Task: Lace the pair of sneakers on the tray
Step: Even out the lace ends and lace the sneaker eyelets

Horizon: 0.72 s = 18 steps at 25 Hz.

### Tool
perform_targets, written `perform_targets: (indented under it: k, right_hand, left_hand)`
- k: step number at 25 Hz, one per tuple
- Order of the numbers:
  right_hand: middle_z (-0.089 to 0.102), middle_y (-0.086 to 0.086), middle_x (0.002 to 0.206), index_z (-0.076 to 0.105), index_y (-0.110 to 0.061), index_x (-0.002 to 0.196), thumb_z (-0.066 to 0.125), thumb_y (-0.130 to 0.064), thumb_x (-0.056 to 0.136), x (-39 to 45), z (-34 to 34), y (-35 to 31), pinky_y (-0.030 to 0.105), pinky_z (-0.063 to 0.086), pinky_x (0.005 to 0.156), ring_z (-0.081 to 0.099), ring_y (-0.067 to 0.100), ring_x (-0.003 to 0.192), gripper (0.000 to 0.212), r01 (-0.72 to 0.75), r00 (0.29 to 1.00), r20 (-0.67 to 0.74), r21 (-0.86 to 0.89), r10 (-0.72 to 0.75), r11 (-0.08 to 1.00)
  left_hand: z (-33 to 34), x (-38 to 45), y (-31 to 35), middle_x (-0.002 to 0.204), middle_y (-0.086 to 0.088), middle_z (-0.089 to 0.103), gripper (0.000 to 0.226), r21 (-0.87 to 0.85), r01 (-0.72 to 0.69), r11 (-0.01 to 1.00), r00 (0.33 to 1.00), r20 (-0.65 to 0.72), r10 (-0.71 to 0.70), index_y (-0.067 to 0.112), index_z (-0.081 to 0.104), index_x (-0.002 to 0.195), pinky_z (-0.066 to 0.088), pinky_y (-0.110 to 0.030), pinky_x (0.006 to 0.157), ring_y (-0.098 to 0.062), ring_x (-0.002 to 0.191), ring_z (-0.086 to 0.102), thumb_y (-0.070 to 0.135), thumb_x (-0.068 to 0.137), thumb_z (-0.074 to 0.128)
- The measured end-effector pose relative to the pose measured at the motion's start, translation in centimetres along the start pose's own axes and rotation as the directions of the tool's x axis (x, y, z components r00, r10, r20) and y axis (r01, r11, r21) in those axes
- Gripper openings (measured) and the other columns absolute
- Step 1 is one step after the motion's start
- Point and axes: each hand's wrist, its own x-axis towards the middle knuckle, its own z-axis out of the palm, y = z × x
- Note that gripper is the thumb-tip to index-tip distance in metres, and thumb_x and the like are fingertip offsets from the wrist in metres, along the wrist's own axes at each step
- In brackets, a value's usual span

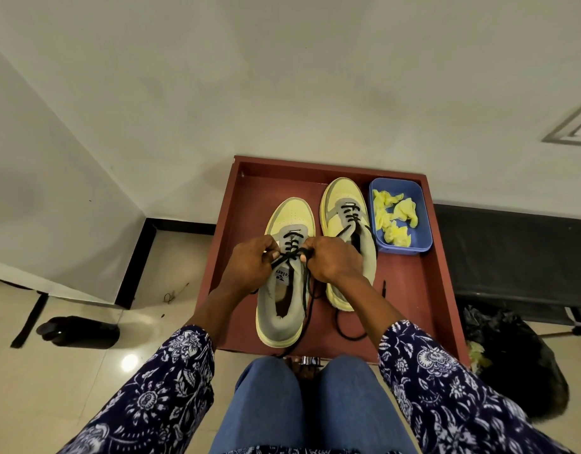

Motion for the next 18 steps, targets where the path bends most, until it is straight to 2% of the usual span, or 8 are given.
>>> perform_targets:
  k: [3,5,6,8,11,14,16,18]
  right_hand:
    - [0.065,0.004,0.111,0.065,-0.027,0.105,0.054,-0.028,0.089,0.3,-0.4,0.0,0.03,0.041,0.074,0.059,0.028,0.105,0.019,-0.003,0.999,0.037,0.002,0.003,1.0]
    - [0.067,0.004,0.107,0.067,-0.027,0.092,0.056,-0.02,0.087,1.0,-0.7,0.6,0.032,0.044,0.077,0.06,0.028,0.103,0.014,0.034,0.992,0.119,0.087,-0.044,0.996]
    - [0.068,0.004,0.106,0.067,-0.026,0.088,0.054,-0.013,0.086,1.3,-0.7,0.9,0.032,0.047,0.08,0.06,0.027,0.102,0.018,0.045,0.988,0.141,0.149,-0.066,0.988]
    - [0.066,0.004,0.113,0.068,-0.018,0.097,0.046,-0.003,0.088,1.6,-0.9,1.4,0.03,0.046,0.09,0.059,0.022,0.108,0.027,-0.001,0.99,0.133,0.322,-0.044,0.947]
    - [0.06,-0.001,0.117,0.062,-0.011,0.108,0.041,-0.011,0.095,1.3,-1.3,1.4,0.025,0.04,0.091,0.055,0.014,0.107,0.025,-0.048,0.995,0.095,0.524,-0.002,0.851]
    - [0.063,0.004,0.121,0.064,-0.01,0.113,0.045,-0.007,0.092,1.2,-1.1,1.4,0.025,0.041,0.094,0.057,0.017,0.112,0.029,0.083,0.992,0.059,0.394,-0.115,0.915]
    - [0.064,0.007,0.121,0.065,-0.011,0.115,0.045,0.0,0.087,1.4,-0.7,1.2,0.032,0.044,0.101,0.056,0.022,0.116,0.036,0.164,0.982,0.049,0.254,-0.182,0.953]
    - [0.064,0.01,0.12,0.064,-0.013,0.115,0.047,0.001,0.085,1.5,-0.6,0.9,0.039,0.047,0.096,0.057,0.028,0.114,0.037,0.176,0.98,0.065,0.135,-0.185,0.975]
  left_hand:
    - [-0.1,0.2,0.2,0.086,-0.008,0.065,0.011,-0.009,0.015,1.0,1.0,0.008,-0.015,0.002,0.064,0.088,0.043,-0.024,0.066,-0.014,0.074,0.054,0.007,0.089,0.054]
    - [-0.3,0.2,0.2,0.087,-0.008,0.067,0.012,-0.005,0.018,1.0,0.999,0.035,-0.018,0.004,0.066,0.09,0.042,-0.024,0.067,-0.014,0.075,0.055,0.009,0.089,0.055]
    - [-0.4,0.1,0.1,0.089,-0.008,0.067,0.013,-0.003,0.013,1.0,0.999,0.051,-0.013,0.005,0.066,0.092,0.042,-0.024,0.068,-0.015,0.077,0.056,0.01,0.09,0.055]
    - [-0.4,-0.1,0.1,0.093,-0.007,0.068,0.016,-0.026,0.012,1.0,0.997,0.07,-0.01,0.006,0.067,0.097,0.046,-0.027,0.071,-0.017,0.081,0.059,0.014,0.091,0.054]
    - [-0.5,-0.9,0.1,0.106,-0.004,0.067,0.025,-0.087,0.011,0.996,0.998,0.062,-0.006,0.011,0.065,0.109,0.047,-0.026,0.08,-0.017,0.096,0.06,0.024,0.091,0.055]
    - [-0.7,-1.6,0.1,0.113,-0.002,0.066,0.029,-0.115,-0.047,0.992,0.996,0.068,0.055,0.013,0.065,0.113,0.044,-0.022,0.086,-0.012,0.103,0.059,0.026,0.087,0.061]
    - [-0.7,-1.7,0.1,0.109,-0.005,0.068,0.025,-0.118,-0.074,0.99,0.996,0.043,0.08,0.012,0.067,0.111,0.05,-0.029,0.085,-0.016,0.099,0.062,0.02,0.088,0.061]
    - [-0.8,-1.8,0.3,0.105,-0.008,0.07,0.023,-0.125,-0.087,0.988,0.996,0.015,0.09,0.009,0.068,0.109,0.053,-0.033,0.082,-0.019,0.094,0.064,0.014,0.089,0.059]
